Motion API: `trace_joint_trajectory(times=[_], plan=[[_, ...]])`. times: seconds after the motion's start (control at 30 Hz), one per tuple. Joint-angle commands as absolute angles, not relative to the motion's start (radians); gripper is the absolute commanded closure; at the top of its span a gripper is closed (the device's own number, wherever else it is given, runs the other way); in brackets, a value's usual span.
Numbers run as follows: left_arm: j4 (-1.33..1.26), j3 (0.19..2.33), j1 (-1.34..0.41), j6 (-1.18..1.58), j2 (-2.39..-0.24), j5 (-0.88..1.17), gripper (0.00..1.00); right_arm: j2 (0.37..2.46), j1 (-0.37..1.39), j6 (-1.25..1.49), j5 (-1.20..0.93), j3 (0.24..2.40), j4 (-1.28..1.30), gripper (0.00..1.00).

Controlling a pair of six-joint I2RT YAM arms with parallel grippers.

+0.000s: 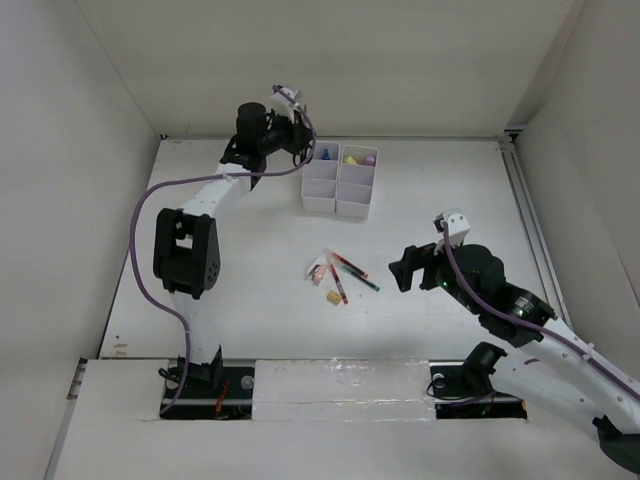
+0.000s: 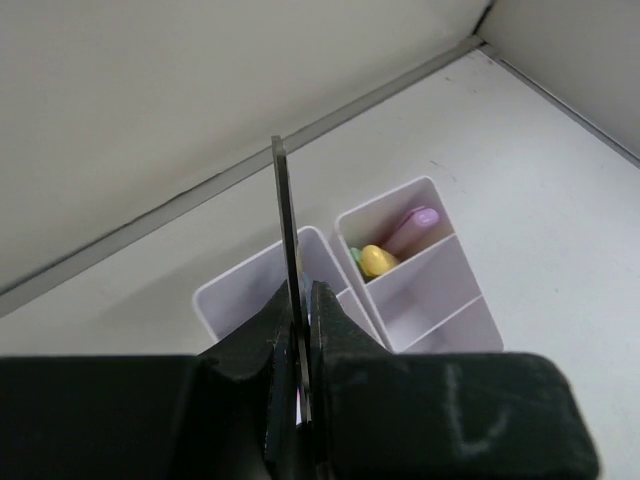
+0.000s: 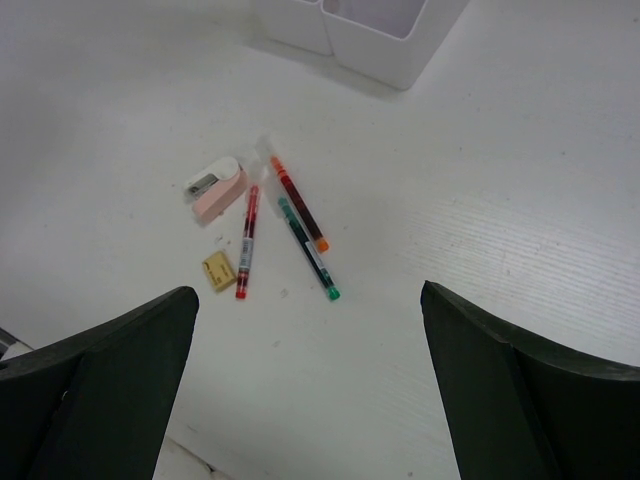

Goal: Sort the stationery into containers
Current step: Place the stationery in the storage box.

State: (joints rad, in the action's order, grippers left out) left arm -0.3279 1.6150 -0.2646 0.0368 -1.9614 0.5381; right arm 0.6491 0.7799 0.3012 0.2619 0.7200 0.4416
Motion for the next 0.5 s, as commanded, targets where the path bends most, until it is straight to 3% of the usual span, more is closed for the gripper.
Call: trace_joint_trajectory(times=[0.0,0.47], plan=[[-0.321,1.683,-0.285,-0.047,-1.968,0.643,1.00,0.657,0.775,0.282,0.249,0.724,0.387,0.00],[-0.222,1.890,-0.267,-0.127,-2.129,0.920,1.00,0.666,0.775,0.273,0.258,0.732,0.396,0.00]])
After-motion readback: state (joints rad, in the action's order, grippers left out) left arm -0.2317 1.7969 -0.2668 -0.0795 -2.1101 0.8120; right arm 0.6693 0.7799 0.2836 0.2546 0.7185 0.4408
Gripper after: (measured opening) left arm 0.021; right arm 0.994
